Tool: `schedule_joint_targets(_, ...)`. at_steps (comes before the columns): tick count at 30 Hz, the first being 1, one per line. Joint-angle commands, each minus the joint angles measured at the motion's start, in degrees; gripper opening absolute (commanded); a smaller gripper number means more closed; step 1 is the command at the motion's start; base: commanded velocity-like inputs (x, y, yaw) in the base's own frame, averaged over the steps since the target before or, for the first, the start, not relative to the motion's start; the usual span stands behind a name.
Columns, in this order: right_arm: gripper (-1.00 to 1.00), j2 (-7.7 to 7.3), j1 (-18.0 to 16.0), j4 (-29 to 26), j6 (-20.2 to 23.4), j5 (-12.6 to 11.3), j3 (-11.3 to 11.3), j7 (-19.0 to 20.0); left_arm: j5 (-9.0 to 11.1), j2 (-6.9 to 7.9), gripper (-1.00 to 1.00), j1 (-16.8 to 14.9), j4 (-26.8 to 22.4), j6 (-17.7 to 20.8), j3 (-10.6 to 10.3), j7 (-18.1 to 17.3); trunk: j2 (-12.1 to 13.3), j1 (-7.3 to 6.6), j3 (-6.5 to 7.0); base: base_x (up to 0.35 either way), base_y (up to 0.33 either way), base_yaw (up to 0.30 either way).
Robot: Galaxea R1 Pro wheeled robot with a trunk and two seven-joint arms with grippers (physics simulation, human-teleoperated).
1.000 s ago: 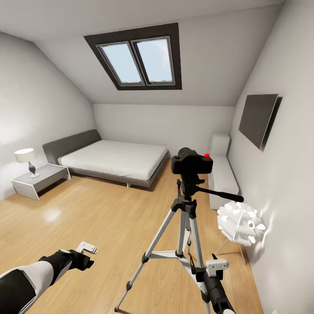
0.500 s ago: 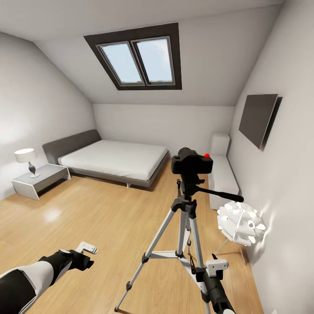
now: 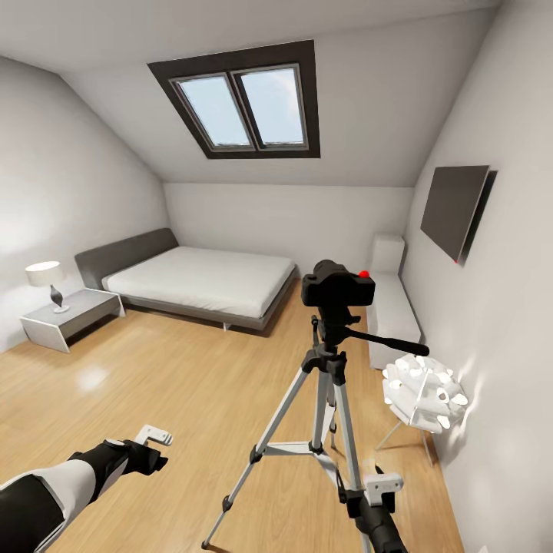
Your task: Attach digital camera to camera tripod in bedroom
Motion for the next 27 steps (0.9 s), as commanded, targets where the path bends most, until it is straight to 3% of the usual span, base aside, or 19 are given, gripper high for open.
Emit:
schedule_joint_targets(1, 1.0, -0.03, -0.1, 0.7, -0.1, 0.5, 0.2, -0.6, 0.7, -0.02, 1.0, -0.1, 0.1, 0.2, -0.4, -0.3, -0.1, 0.04, -0.13, 0.0, 0.0, 0.0)
schedule_joint_targets(5, 1.0, -0.12, -0.1, 3.4, -0.2, 0.5, 0.2, -0.6, 1.0, 0.15, 1.0, -0.1, 0.1, 0.3, -0.4, -0.2, -0.1, 0.04, -0.13, 0.0, 0.0, 0.0)
schedule_joint_targets(7, 1.0, -0.25, -0.1, 8.5, -2.2, 0.5, 0.2, -0.6, 1.1, 0.49, 1.0, -0.1, 0.1, 0.5, -0.4, -0.2, -0.1, 0.04, -0.13, 0.0, 0.0, 0.0)
schedule_joint_targets(15, 1.0, -0.31, -0.1, 17.8, -9.2, 0.5, 0.2, -0.6, 1.1, 0.65, 1.0, 0.6, 0.2, 0.8, -0.4, -0.2, -0.1, 0.04, -0.13, 0.0, 0.0, 0.0)
schedule_joint_targets(23, 1.0, -0.45, -0.1, 22.4, -10.8, 0.5, 0.2, -0.6, 1.1, 0.78, 1.0, 5.1, 0.2, 0.8, -0.4, -0.1, -0.1, 0.04, -0.13, 0.0, 0.0, 0.0)
schedule_joint_targets(27, 1.0, -0.6, -0.1, 24.6, -11.0, 0.5, 0.2, -0.6, 1.1, 0.93, 1.0, 8.4, 0.2, 0.8, -0.4, 2.2, -0.1, 0.04, -0.13, 0.0, 0.0, 0.0)
